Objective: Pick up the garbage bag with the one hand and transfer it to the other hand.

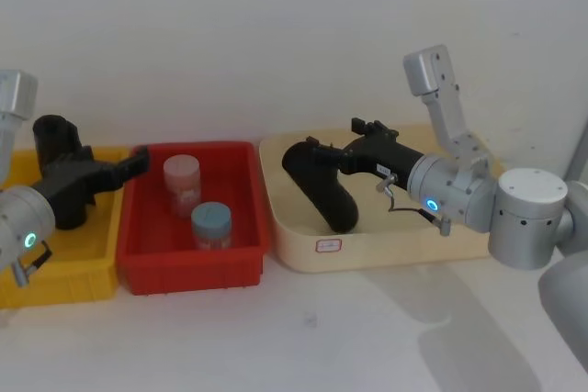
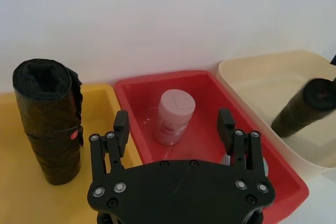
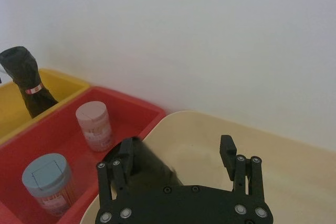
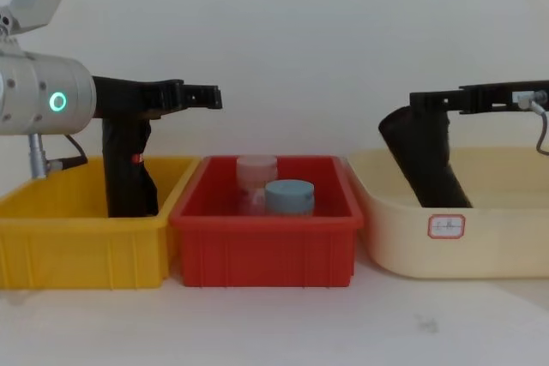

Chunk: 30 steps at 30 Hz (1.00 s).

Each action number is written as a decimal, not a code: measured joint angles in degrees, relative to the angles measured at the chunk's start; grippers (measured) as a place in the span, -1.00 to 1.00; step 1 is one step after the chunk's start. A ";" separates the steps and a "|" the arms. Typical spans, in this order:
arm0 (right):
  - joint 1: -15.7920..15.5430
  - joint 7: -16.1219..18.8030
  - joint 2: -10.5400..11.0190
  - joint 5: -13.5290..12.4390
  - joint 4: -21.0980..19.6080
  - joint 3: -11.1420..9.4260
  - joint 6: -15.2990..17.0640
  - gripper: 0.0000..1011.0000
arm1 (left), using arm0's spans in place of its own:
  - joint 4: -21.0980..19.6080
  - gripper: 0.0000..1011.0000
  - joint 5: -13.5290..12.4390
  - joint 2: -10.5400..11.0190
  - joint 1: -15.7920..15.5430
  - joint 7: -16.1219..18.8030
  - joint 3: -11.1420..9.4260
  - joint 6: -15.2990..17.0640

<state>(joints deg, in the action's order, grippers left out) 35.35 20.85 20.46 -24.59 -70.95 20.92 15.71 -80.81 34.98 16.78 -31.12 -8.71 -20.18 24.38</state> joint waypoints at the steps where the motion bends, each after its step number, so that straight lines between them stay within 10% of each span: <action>1: 0.00 0.00 0.00 0.00 0.00 0.00 0.00 0.98 | 0.09 0.98 -0.04 -0.01 -0.05 0.10 -0.03 0.09; 30: -0.41 1.25 0.34 -1.98 -4.27 -1.30 1.48 0.98 | 1.27 0.98 -0.65 -0.14 -0.68 1.32 -0.46 1.23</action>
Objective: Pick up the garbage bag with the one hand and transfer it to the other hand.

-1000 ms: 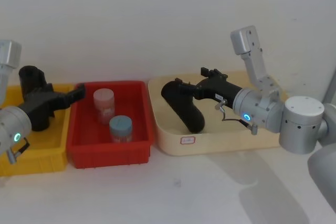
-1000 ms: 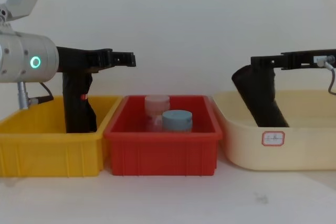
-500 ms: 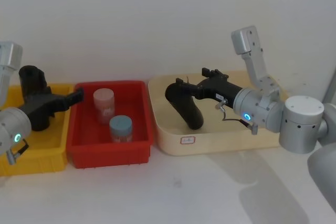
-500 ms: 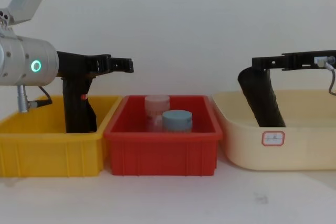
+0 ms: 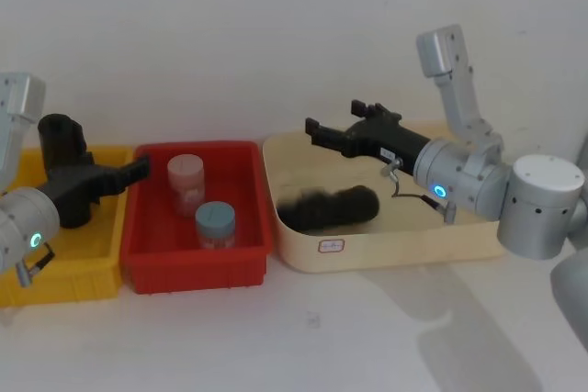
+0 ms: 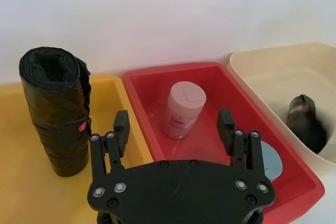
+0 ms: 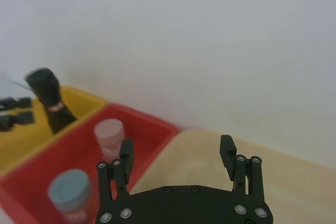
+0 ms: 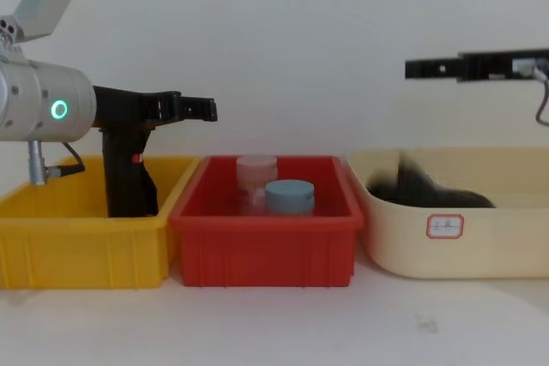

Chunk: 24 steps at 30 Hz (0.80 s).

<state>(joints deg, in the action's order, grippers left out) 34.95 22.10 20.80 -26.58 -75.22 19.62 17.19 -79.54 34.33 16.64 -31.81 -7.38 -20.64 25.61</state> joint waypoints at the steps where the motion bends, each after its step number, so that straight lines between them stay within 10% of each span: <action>1: -0.04 0.18 0.04 -0.23 -0.33 -0.05 0.12 0.98 | 0.01 0.98 0.00 0.00 0.00 0.00 -0.01 0.00; 11: -1.44 3.50 1.18 -3.02 -7.19 -0.11 1.75 0.98 | 0.07 0.98 -0.05 0.00 -0.06 0.07 -0.01 0.06; 24: -2.56 8.53 3.60 -1.93 -11.87 4.86 1.81 0.98 | 0.10 0.98 -0.05 0.00 -0.07 0.11 -0.01 0.10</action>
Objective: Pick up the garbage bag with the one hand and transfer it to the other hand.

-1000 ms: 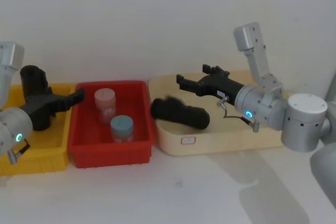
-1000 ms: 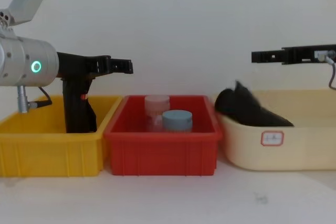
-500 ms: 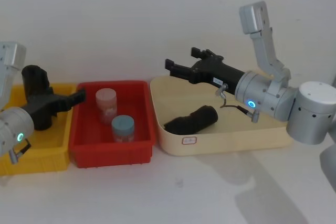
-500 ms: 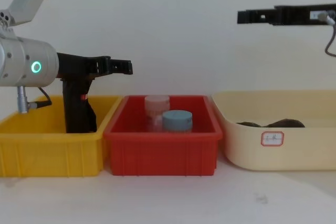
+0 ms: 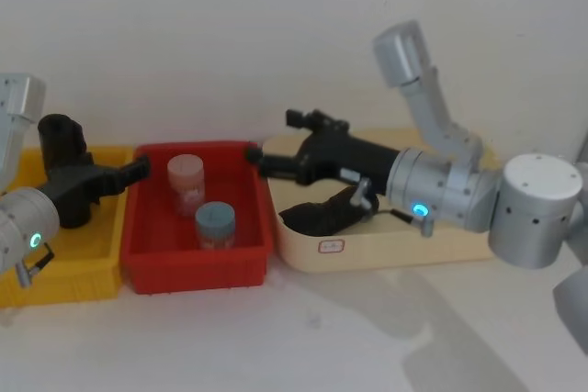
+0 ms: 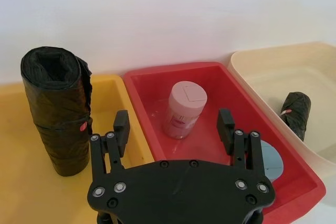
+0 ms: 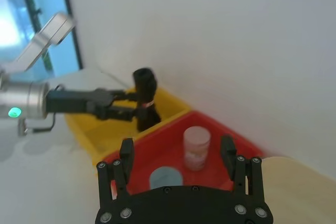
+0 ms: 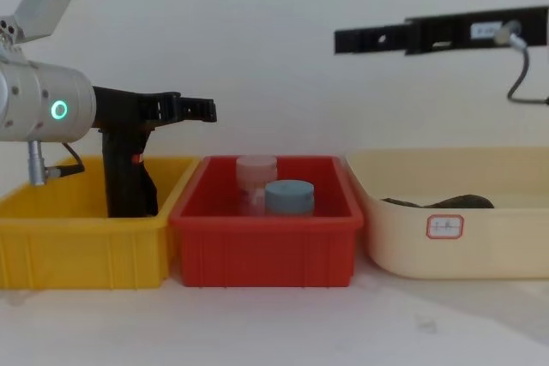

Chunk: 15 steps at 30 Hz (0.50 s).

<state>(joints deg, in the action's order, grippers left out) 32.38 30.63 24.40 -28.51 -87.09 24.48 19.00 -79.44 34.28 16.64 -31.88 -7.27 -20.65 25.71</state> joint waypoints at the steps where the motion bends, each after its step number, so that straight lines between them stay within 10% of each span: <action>1: 0.06 0.42 0.15 0.61 0.00 0.76 -0.12 0.98 | 0.00 0.98 0.00 0.00 0.00 0.00 0.00 0.00; 15: 3.52 2.02 -1.24 5.80 5.25 8.16 -0.04 0.98 | -0.01 0.98 0.01 0.00 0.01 -0.01 0.00 0.00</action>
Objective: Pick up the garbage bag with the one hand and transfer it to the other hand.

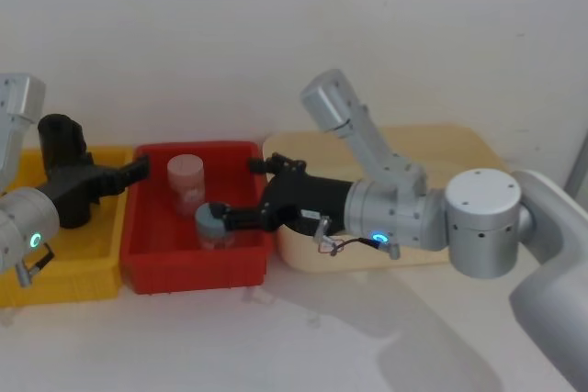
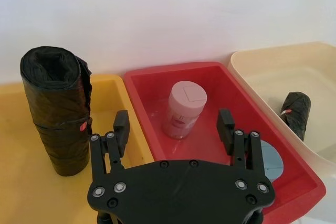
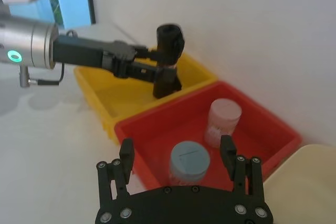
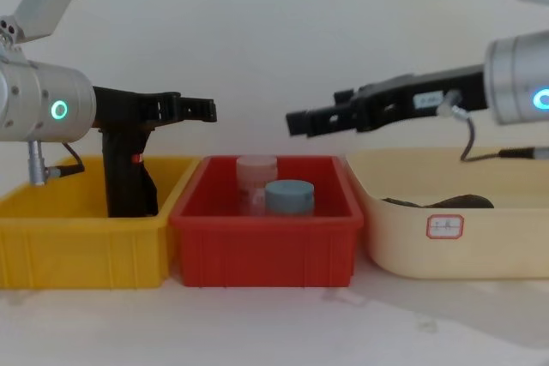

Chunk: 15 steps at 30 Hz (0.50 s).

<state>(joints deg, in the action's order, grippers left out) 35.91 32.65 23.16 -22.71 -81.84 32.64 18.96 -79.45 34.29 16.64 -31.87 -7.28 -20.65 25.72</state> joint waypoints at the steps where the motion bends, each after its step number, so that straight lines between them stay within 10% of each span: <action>1: 0.20 0.06 -0.20 0.15 0.42 0.26 0.25 0.98 | 0.00 0.98 0.00 0.00 0.00 0.00 0.00 0.00; 15: 4.44 0.06 -4.47 0.70 8.37 3.37 4.01 0.98 | 0.00 0.98 0.00 0.00 0.00 0.00 0.00 -0.01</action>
<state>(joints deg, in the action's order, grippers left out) 40.34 32.71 18.70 -22.00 -73.47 36.01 22.96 -79.45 34.29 16.64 -31.87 -7.28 -20.65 25.71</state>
